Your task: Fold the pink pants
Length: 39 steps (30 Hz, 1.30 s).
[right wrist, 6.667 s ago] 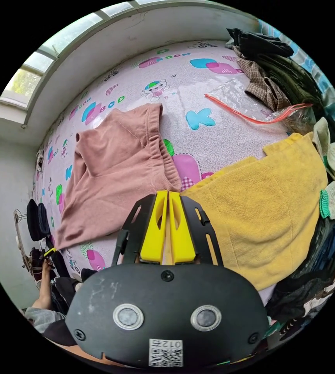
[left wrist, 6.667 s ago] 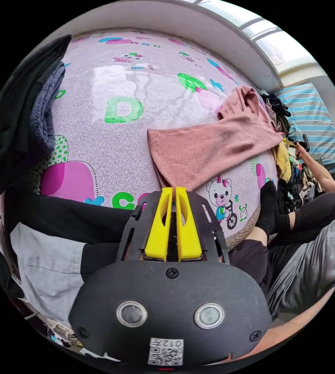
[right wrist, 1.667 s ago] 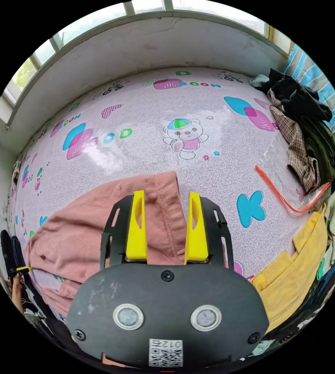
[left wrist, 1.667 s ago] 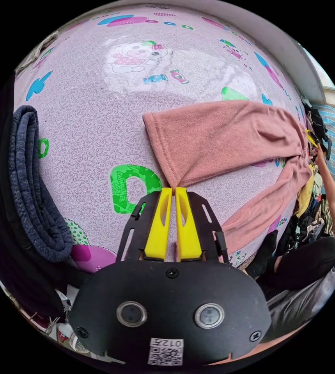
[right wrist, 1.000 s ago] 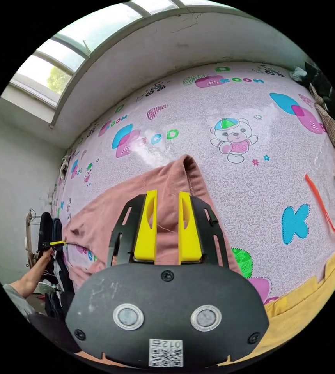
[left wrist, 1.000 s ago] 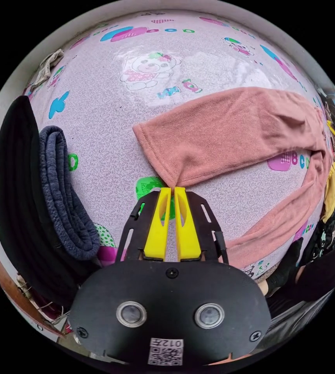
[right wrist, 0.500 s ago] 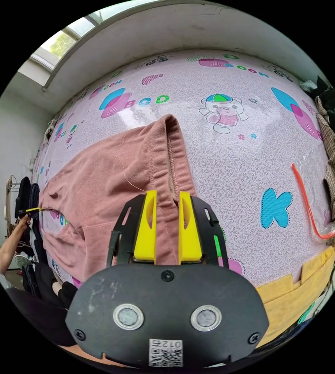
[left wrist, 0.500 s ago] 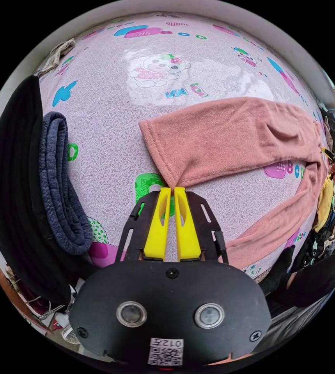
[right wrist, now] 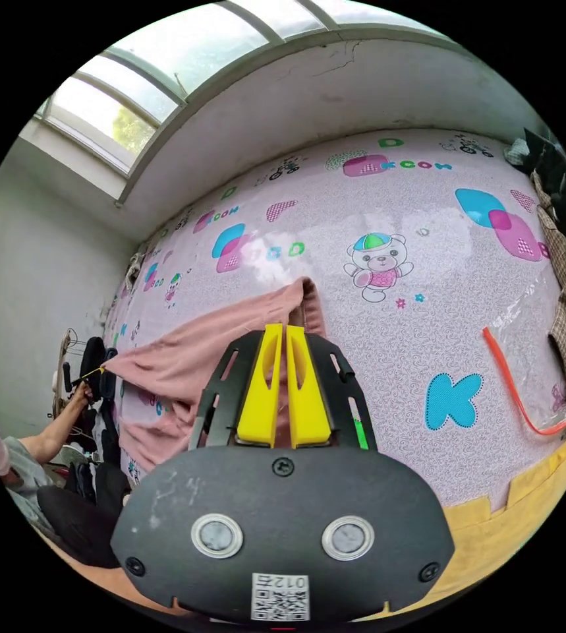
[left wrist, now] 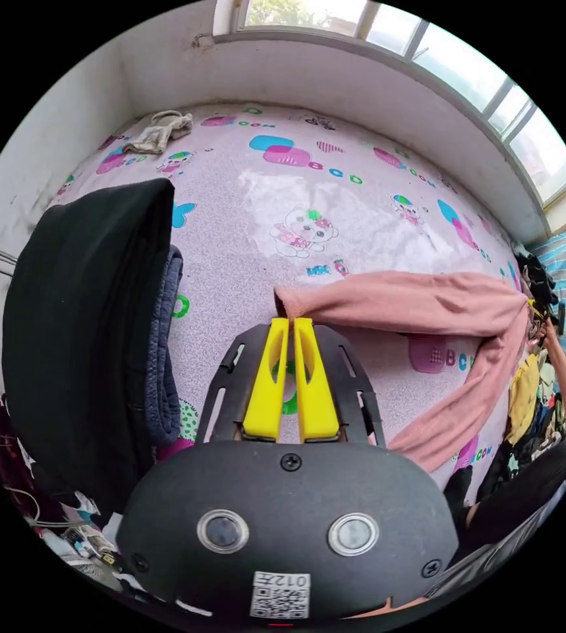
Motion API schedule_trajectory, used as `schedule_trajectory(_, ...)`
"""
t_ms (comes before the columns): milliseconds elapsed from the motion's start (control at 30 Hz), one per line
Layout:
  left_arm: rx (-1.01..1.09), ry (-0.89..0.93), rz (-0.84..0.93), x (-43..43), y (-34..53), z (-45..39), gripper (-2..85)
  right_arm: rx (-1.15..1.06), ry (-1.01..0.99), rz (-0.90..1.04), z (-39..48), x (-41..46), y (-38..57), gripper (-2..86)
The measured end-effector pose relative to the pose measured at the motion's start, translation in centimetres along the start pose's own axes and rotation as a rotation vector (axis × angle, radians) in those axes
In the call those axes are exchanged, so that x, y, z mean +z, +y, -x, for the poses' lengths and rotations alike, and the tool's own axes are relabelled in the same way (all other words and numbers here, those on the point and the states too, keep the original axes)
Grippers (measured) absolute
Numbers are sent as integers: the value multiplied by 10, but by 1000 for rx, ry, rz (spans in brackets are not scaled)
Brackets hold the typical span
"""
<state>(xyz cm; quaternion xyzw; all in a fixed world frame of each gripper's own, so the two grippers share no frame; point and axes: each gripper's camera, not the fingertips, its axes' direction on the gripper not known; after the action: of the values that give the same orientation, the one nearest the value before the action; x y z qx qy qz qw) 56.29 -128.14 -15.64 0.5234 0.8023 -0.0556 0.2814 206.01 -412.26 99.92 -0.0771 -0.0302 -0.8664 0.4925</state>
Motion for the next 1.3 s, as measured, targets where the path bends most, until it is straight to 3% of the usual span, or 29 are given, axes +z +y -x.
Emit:
schedule_trajectory(167,158,-237,301,76,13,-41,8,97,135,136,18,136,16,11)
schedule_trajectory(300,187,-337,306,91,24,-60,8,97,110,106,39,183,49,62)
schedule_trajectory(400,167,-293,274,74,36,-53,11,88,80,70,27,154,74,70)
schedule_trajectory(567,-8,-39,80,8,91,-18,33,74,43,132,-17,110,135,80)
schedule_trajectory(767,124,20,285,8,174,-44,76,3,148,275,-14,165,174,91)
schedule_trajectory(967,201,34,473,32,233,-63,106,-106,238,424,16,273,162,8)
schedule_trajectory(1300,387,32,493,46,261,-93,133,-90,250,424,13,355,105,76)
